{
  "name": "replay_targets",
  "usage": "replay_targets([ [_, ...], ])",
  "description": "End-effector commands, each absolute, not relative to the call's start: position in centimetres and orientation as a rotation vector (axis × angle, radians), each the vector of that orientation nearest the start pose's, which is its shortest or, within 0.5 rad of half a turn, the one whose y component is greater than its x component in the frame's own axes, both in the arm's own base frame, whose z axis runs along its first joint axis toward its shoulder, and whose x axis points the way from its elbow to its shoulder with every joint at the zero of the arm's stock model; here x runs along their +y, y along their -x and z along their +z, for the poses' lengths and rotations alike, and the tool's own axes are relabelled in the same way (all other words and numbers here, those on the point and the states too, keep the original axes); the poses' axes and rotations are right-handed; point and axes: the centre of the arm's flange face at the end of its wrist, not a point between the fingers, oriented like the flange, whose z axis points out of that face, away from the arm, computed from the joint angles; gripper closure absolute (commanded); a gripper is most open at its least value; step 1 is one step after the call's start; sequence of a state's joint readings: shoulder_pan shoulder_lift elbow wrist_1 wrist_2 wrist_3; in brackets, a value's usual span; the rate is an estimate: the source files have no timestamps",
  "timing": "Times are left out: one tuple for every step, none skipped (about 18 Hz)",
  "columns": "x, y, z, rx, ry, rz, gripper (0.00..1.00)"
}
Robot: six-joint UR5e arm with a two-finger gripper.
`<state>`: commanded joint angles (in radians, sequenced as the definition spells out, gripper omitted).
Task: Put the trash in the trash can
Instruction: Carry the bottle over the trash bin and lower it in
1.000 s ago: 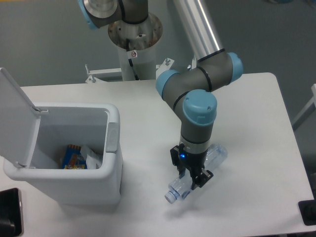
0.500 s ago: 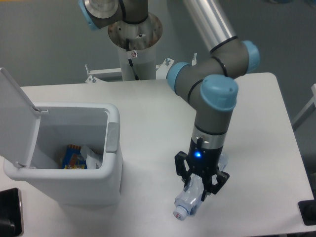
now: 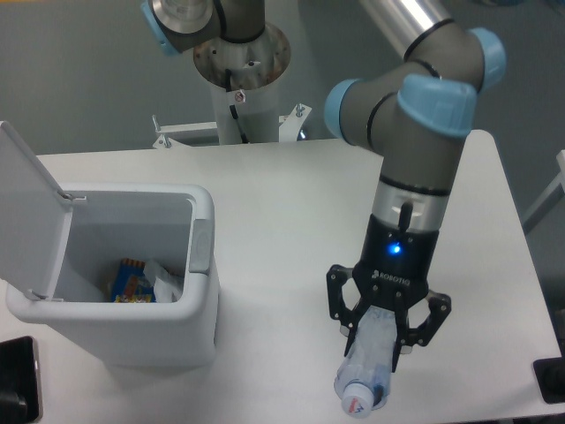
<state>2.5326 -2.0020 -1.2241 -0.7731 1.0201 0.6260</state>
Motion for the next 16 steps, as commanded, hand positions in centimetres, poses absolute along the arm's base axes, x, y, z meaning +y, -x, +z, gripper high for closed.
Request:
replay_targets([
  [55.1,46.3,52.4,-0.165,2.261,0.147,0.45],
  [55.3,45.8,52.8,-0.185,2.255,0.135,0.45],
  [55.6,44.8,53.5,-0.188,2.247,0.126,0.45],
  [55.9,43.9,54.1,-0.198,2.239,0.116,0.45],
  [56.4,43.0,54.5,-0.205,2.233,0.101,0.45],
  [56.6,41.9,55.3,-0.214,2.224,0.09,0.45],
  [57.0,40.8,55.9,-0.223,2.216,0.076,0.45],
  [57.4,39.4,56.5,-0.231,2.208,0.056,0.45],
  [57.9,37.4,57.1,-0.227,2.203,0.035,0.45],
  [58.3,35.4,57.5,-0.218,2.202,0.014,0.45],
  [58.6,33.5,57.9,-0.205,2.201,-0.004,0.45],
  [58.8,31.7,58.2,-0.192,2.202,-0.022,0.45],
  [59.0,30.2,58.5,-0.175,2.201,-0.033,0.45],
  [59.3,28.6,58.7,-0.164,2.202,-0.051,0.45],
  [59.4,27.2,58.9,-0.159,2.202,-0.066,0.45],
  [59.5,26.0,59.2,-0.158,2.199,-0.083,0.45],
])
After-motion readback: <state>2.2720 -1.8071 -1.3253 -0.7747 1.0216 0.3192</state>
